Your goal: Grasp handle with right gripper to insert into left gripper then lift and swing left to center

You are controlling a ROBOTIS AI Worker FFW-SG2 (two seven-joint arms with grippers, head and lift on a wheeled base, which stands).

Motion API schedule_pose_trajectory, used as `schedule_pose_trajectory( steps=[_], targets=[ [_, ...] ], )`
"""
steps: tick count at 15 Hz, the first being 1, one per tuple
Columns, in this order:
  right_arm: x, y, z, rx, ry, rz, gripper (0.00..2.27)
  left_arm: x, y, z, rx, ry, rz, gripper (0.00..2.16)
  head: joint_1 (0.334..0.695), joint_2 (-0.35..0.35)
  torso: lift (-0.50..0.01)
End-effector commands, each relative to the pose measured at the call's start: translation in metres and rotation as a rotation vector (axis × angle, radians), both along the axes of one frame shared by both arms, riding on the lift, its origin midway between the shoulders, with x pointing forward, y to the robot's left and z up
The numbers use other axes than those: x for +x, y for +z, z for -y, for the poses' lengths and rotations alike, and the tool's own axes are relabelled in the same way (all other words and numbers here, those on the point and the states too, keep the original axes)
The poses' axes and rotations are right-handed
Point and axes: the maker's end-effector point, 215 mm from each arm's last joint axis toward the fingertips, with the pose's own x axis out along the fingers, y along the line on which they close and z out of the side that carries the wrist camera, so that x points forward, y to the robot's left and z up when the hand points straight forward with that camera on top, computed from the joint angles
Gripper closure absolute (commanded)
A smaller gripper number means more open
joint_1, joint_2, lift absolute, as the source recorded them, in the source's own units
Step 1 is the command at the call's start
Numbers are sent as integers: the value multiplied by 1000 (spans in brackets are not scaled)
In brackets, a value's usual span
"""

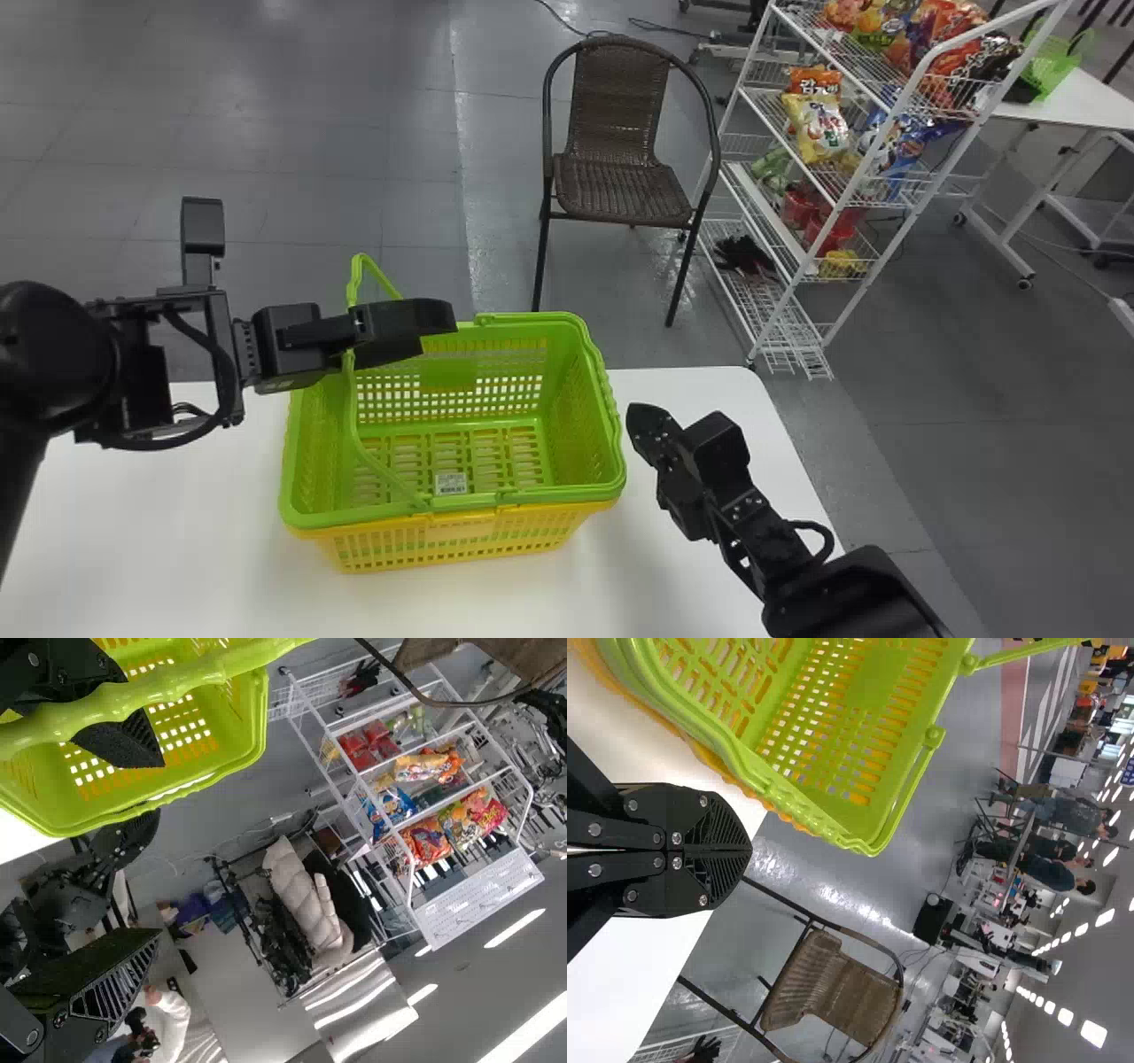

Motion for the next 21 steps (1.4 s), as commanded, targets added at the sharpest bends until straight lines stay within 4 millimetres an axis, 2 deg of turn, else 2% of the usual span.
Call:
schedule_pose_trajectory(
  steps=[1, 9, 14, 21],
  targets=[
    [2, 0, -6, -3, 14, -1, 2152, -1, -2, 0, 0, 0, -3, 151, 695, -218, 0],
    [4, -1, -13, 14, 27, -10, 2152, -2, -2, -1, -2, 0, -3, 151, 695, -204, 0],
    [6, 12, -14, 23, 23, 10, 2152, -3, -1, 0, -4, -2, -3, 151, 695, -203, 0],
    [7, 36, -25, 71, 28, 27, 2152, -7, 0, 5, -11, -14, -7, 154, 695, -200, 0]
  ],
)
